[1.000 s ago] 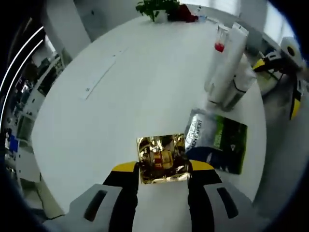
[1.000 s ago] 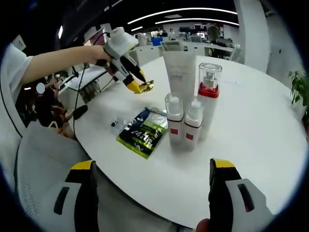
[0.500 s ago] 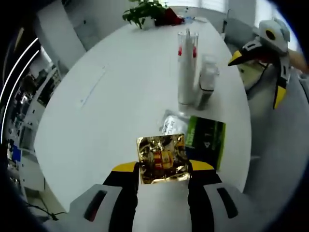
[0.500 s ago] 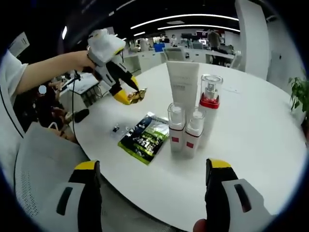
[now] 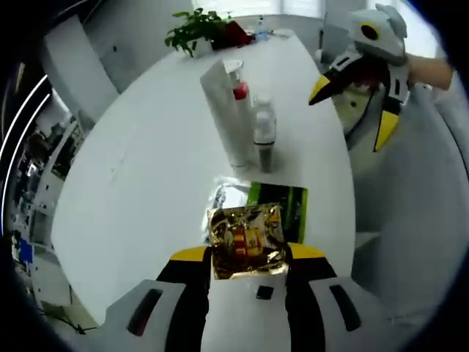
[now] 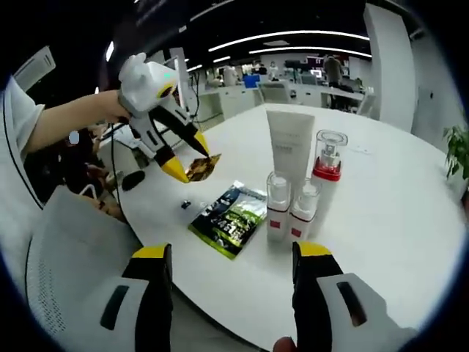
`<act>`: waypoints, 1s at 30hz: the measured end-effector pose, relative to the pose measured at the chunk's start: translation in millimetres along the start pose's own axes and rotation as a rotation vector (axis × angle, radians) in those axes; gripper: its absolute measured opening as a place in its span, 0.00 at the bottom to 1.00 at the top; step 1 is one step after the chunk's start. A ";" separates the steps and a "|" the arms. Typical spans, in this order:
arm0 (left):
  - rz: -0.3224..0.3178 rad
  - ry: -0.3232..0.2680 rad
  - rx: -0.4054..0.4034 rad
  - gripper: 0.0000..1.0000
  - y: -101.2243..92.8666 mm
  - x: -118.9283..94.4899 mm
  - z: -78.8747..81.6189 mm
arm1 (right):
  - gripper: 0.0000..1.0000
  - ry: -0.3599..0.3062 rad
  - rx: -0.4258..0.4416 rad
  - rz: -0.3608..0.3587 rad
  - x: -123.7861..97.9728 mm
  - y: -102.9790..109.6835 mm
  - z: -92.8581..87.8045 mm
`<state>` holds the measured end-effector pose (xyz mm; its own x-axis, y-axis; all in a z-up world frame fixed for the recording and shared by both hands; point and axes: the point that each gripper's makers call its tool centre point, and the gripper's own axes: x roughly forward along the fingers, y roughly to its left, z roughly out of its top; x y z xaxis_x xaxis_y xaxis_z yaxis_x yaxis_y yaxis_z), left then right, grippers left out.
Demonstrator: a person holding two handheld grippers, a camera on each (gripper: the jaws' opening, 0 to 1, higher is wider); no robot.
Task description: Arrange the skincare products in the storage area until every visible bottle or jar stands upright without overlapping.
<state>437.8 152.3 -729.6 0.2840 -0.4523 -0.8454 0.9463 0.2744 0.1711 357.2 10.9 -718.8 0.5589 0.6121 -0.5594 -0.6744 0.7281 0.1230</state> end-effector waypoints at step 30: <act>0.066 -0.071 0.116 0.45 -54.6 -44.8 8.3 | 0.29 -0.052 0.301 0.337 48.3 67.1 59.9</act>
<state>374.7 150.5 -696.9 0.3523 -0.4970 -0.7930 0.9356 0.2070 0.2859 367.9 107.9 -688.4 0.3610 0.8395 -0.4061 -0.6569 0.5380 0.5283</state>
